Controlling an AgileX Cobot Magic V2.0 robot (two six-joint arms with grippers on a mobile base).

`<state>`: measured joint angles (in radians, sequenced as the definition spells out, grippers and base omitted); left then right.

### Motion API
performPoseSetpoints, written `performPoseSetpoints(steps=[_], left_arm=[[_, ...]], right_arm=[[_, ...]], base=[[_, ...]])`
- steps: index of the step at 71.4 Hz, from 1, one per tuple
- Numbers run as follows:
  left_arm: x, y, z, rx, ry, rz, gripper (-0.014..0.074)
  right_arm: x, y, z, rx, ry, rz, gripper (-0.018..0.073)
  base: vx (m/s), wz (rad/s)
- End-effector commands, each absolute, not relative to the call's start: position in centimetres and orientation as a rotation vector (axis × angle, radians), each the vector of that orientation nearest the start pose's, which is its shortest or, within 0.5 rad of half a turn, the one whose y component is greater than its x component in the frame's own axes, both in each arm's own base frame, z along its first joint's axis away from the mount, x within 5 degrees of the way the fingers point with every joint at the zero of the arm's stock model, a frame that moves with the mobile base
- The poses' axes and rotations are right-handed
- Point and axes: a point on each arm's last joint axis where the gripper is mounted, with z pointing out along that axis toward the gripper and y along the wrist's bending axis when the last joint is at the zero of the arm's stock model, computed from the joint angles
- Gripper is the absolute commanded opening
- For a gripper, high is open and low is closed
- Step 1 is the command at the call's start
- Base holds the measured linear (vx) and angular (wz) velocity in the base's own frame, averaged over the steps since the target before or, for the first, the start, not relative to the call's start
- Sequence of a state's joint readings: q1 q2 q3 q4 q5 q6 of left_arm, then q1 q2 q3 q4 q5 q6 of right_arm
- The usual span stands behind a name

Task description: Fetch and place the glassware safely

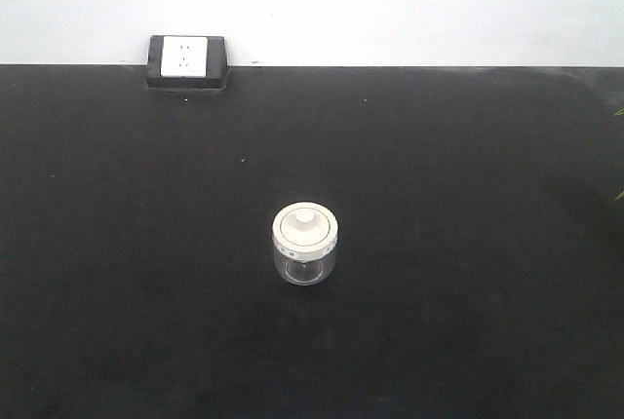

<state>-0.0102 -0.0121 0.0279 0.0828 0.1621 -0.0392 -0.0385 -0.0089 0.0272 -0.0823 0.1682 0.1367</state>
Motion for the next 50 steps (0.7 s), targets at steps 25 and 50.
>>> performPoseSetpoints(steps=[25,50], left_arm=[[5.69,-0.02,18.68,0.031,1.611,0.017,-0.0007],[5.69,-0.02,18.68,0.031,1.611,0.017,-0.0007]], right_arm=[[5.65,-0.31,19.06,0.074,1.594,-0.006,-0.0003],[5.65,-0.31,19.04,0.074,1.596,-0.006,-0.0003]], base=[[0.00,0.00],[0.00,0.00]])
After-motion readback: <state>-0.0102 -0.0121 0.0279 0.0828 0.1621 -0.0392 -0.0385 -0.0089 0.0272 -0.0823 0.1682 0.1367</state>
